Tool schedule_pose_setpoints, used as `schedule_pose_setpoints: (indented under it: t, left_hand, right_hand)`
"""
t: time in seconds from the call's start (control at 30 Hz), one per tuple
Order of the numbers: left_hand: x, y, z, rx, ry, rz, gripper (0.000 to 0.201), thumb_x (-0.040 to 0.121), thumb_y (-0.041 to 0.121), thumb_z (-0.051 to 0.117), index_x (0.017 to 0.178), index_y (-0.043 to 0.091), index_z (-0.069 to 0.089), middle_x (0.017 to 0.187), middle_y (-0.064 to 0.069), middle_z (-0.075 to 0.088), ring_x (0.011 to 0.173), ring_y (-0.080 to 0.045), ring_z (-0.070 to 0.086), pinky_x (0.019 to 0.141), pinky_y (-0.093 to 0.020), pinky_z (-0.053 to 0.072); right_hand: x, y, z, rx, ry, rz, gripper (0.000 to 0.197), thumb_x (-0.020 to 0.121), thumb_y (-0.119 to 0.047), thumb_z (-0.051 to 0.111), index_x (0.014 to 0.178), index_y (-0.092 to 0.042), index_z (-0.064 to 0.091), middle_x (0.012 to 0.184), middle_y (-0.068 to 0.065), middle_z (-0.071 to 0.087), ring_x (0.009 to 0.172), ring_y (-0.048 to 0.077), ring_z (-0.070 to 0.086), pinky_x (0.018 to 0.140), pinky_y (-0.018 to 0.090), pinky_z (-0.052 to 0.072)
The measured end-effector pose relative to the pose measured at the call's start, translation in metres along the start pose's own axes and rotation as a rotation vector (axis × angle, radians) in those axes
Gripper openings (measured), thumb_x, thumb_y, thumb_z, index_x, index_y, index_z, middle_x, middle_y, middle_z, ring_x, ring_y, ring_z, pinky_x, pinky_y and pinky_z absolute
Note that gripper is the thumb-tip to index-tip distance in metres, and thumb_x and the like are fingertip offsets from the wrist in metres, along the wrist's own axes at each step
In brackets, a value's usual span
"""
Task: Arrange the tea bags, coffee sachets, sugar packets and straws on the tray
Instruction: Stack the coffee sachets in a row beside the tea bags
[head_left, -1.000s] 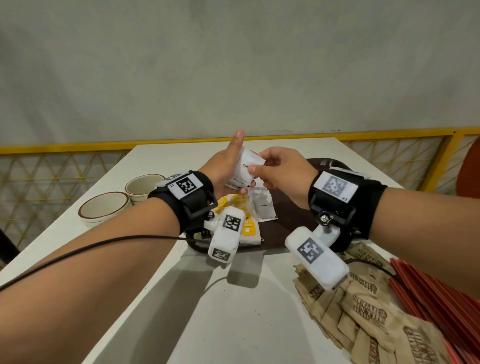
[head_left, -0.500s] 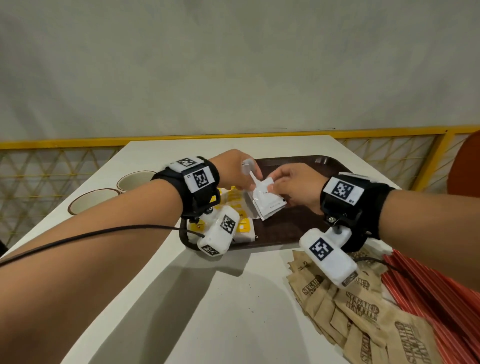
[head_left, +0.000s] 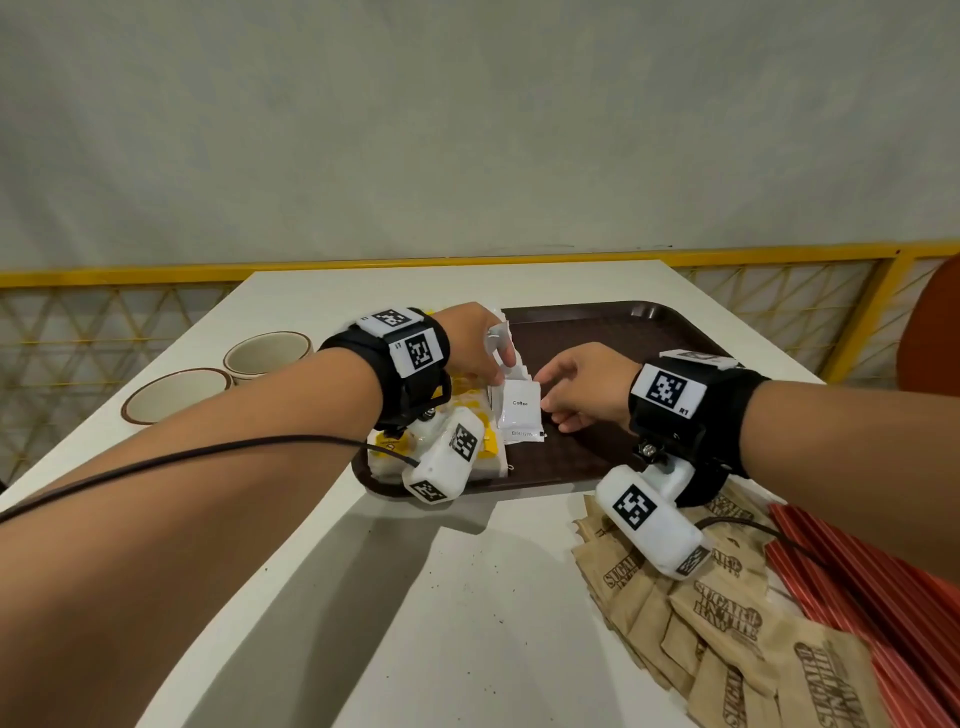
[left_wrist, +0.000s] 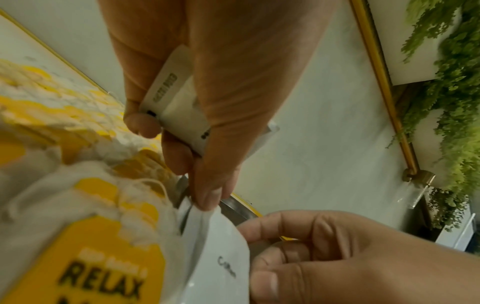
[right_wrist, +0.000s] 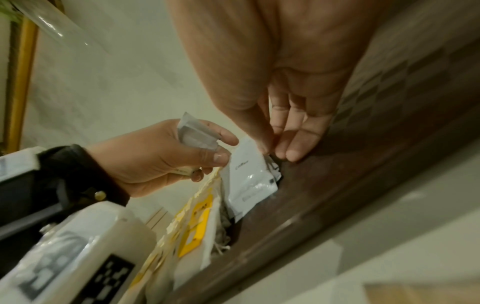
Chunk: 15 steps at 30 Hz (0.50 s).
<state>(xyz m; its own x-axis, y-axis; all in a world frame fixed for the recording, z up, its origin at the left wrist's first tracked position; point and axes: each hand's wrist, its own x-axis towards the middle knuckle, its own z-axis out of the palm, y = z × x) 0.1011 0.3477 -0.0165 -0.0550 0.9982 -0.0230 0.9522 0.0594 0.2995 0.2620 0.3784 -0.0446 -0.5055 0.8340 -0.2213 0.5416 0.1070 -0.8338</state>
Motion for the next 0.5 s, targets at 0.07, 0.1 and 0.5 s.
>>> schedule_pose_setpoints:
  t: [0.07,0.1,0.5]
  left_hand:
    - [0.0013,0.0013,0.0000,0.003,-0.012,0.008,0.022,0.083,0.021,0.071,0.105,0.021,0.069,0.099,0.011,0.051,0.089,-0.009,0.048,0.076,-0.022,0.036]
    - [0.0021,0.0018,-0.0004,-0.001,-0.014,0.009,0.022,0.082,0.021,0.072,0.104,0.021,0.069,0.097,0.011,0.051,0.089,-0.009,0.049,0.075,-0.022,0.036]
    - [0.0016,0.0087,0.0015,0.176,-0.062,-0.001,0.029,0.076,0.020,0.076,0.104,0.020,0.069,0.095,0.006,0.054,0.088,-0.014,0.053,0.071,-0.024,0.041]
  right_hand:
    - [-0.0001,0.0001,-0.0017,0.022,-0.012,0.012,0.025,0.088,0.009,0.056,0.109,-0.006,0.056,0.077,0.011,0.059,0.065,0.016,0.057,0.065,0.028,0.055]
    - [0.0000,0.0004,-0.0021,0.031,-0.012,0.016,0.025,0.089,0.008,0.056,0.108,-0.007,0.055,0.078,0.011,0.059,0.066,0.016,0.057,0.066,0.029,0.055]
    - [0.0002,0.0007,-0.0022,-0.172,-0.046,-0.070,0.044,0.066,-0.002,0.084,0.098,-0.013,0.055,0.087,0.006,0.060,0.075,0.018,0.059,0.062,0.028,0.056]
